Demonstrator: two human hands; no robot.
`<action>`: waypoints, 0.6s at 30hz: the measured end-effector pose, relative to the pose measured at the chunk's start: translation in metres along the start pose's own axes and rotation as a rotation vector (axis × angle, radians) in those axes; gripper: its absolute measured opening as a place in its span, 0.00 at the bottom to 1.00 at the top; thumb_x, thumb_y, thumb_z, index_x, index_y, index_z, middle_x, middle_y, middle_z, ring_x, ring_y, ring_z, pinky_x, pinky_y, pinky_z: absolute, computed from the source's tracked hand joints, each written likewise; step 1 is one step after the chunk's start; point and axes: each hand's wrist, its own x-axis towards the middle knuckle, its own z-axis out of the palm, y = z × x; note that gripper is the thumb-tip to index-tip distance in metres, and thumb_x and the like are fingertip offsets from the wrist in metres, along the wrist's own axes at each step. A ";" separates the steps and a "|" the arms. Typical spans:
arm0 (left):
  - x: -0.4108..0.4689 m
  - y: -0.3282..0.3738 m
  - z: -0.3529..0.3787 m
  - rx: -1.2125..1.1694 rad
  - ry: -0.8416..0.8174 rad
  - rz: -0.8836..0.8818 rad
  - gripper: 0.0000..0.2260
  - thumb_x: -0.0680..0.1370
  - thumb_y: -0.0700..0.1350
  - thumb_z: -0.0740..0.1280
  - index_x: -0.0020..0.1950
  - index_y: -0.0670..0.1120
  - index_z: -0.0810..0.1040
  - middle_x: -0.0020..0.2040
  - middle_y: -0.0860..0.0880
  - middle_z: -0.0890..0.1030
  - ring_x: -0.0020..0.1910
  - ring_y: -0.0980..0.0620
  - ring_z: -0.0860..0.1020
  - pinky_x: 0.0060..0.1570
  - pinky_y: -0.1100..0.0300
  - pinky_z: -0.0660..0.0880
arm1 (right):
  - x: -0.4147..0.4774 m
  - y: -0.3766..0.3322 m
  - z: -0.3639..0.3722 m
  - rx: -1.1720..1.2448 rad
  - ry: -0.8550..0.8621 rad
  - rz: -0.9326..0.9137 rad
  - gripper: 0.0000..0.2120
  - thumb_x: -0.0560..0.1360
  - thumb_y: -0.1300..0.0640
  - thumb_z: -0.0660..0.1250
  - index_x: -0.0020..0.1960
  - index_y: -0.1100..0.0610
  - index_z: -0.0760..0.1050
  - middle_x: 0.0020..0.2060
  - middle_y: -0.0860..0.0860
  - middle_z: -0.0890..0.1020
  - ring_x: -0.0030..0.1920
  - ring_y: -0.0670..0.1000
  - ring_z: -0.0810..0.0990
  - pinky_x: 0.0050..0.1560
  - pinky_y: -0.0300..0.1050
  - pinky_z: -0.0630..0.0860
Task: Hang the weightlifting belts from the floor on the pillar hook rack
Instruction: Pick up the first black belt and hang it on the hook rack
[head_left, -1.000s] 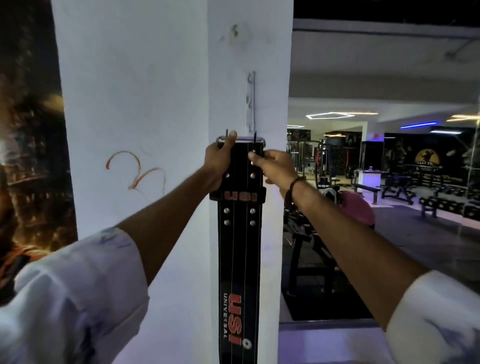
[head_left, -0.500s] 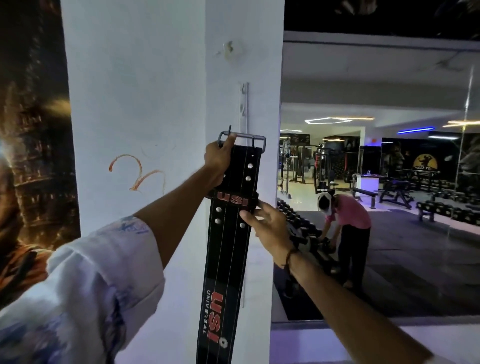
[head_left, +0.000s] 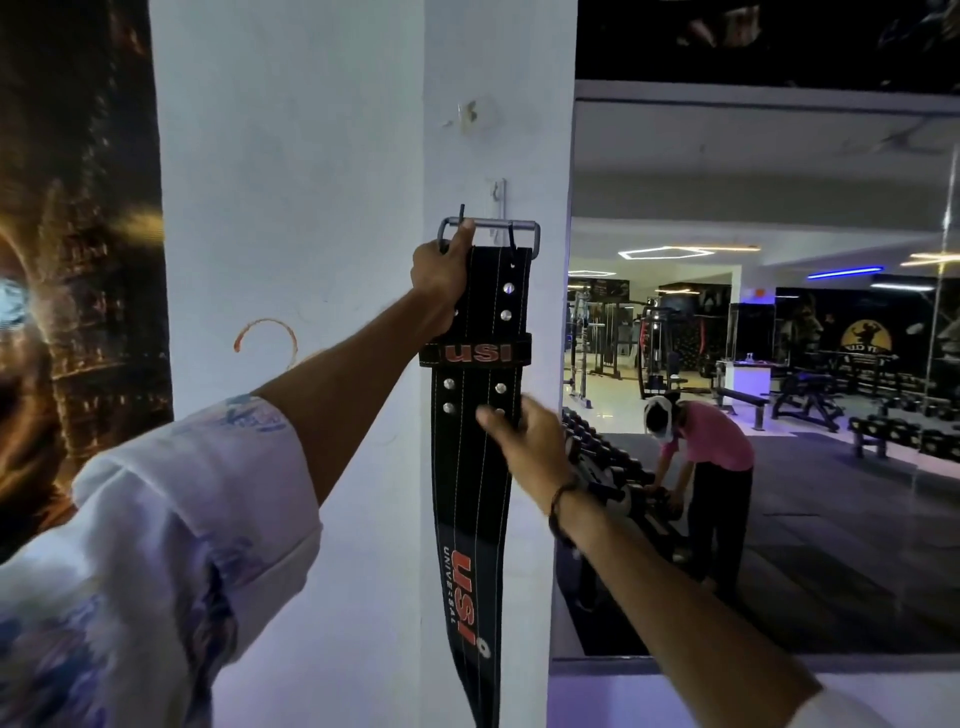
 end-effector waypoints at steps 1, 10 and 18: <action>0.000 0.000 -0.001 0.004 -0.004 0.003 0.21 0.77 0.62 0.66 0.43 0.44 0.75 0.39 0.46 0.80 0.36 0.47 0.78 0.39 0.52 0.79 | -0.017 0.016 0.001 -0.051 -0.062 0.007 0.26 0.73 0.39 0.69 0.51 0.63 0.75 0.36 0.48 0.74 0.35 0.49 0.71 0.34 0.41 0.68; 0.002 -0.027 -0.007 -0.004 -0.033 -0.002 0.21 0.77 0.62 0.66 0.43 0.44 0.75 0.38 0.47 0.79 0.36 0.48 0.78 0.34 0.57 0.75 | 0.032 -0.033 -0.020 0.021 -0.029 -0.024 0.10 0.73 0.52 0.73 0.51 0.55 0.79 0.45 0.52 0.85 0.37 0.43 0.82 0.37 0.48 0.83; -0.003 -0.045 -0.008 0.022 0.005 0.026 0.22 0.77 0.63 0.66 0.35 0.48 0.67 0.33 0.50 0.72 0.35 0.48 0.71 0.38 0.52 0.73 | -0.040 0.045 0.004 -0.129 -0.290 0.136 0.18 0.74 0.46 0.71 0.57 0.56 0.78 0.44 0.45 0.82 0.41 0.45 0.79 0.43 0.51 0.83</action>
